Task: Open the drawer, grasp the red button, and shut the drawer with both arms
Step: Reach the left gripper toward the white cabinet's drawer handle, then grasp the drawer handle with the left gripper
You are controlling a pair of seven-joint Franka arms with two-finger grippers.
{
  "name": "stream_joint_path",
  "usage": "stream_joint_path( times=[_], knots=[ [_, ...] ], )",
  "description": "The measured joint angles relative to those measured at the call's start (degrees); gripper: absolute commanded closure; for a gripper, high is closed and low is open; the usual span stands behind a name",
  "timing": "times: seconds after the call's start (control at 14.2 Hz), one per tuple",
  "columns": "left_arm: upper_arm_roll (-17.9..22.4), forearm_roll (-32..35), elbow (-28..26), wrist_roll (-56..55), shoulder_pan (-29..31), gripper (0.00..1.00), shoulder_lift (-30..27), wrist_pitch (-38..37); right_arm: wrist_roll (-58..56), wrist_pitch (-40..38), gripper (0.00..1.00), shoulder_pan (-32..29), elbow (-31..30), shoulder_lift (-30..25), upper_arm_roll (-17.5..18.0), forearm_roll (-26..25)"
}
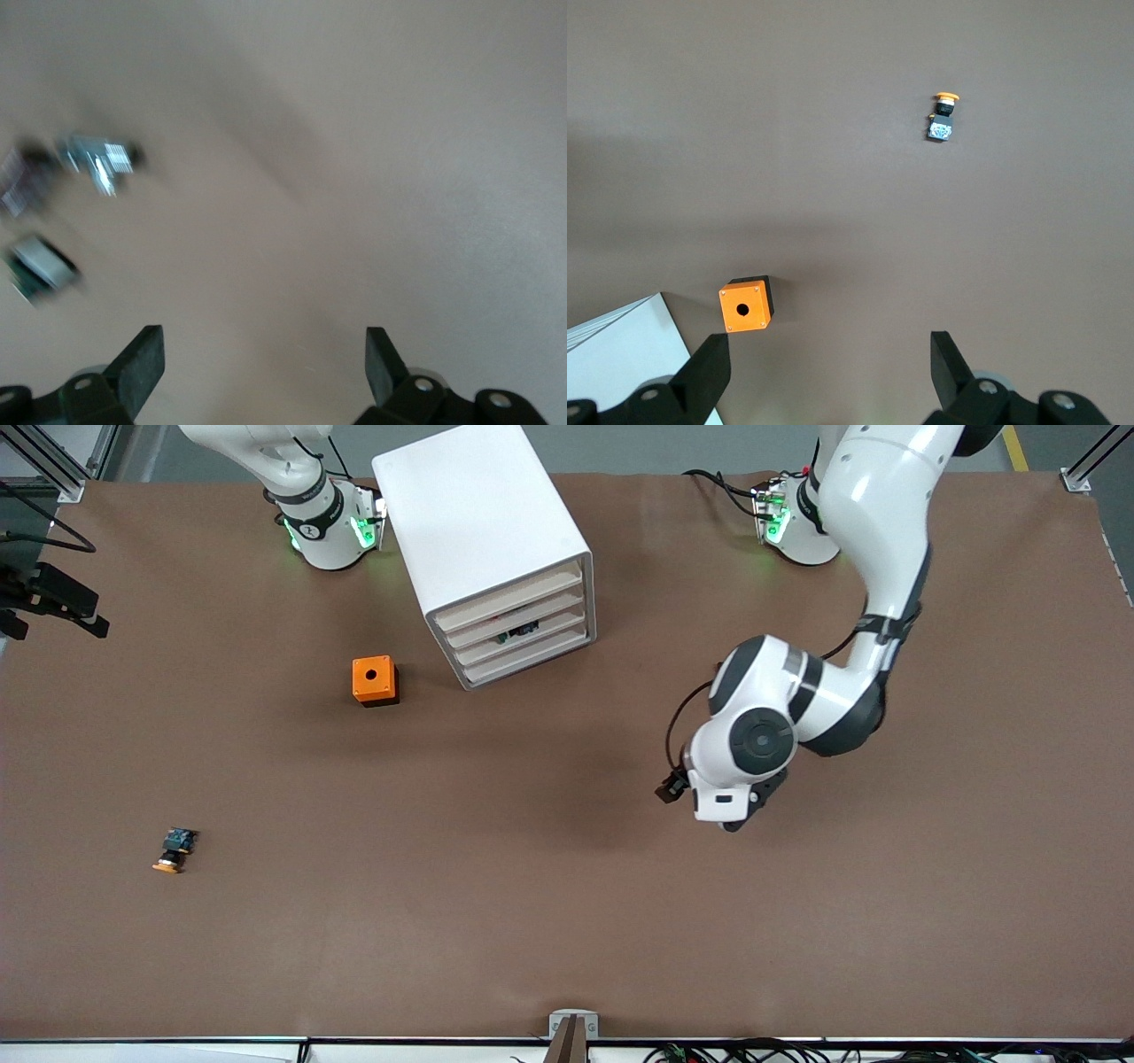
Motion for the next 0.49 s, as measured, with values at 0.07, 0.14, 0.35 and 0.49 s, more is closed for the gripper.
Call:
stream_joint_path(
  times=[0.07, 0.14, 0.35, 0.49],
  knots=[
    [0.0, -2.06, 0.63, -6.85, -1.21, 0.0, 1.56, 1.92, 0.0, 0.0, 0.0, 0.0, 0.0, 0.0, -0.03, 0.0],
    [0.0, -4.57, 1.08, -13.21, -2.09, 0.0, 2.85, 4.08, 0.0, 0.0, 0.0, 0.0, 0.0, 0.0, -0.05, 0.0],
    [0.0, -14.48, 1.55, -20.87, -3.08, 0.0, 5.36, 6.07, 0.0, 0.03, 0.0, 0.0, 0.01, -0.01, -0.05, 0.0],
    [0.01, -21.61, 1.59, -23.8, -3.39, 0.0, 5.83, 6.2, 0.0, 0.03, 0.0, 0.0, 0.02, -0.01, -0.05, 0.0]
  ],
)
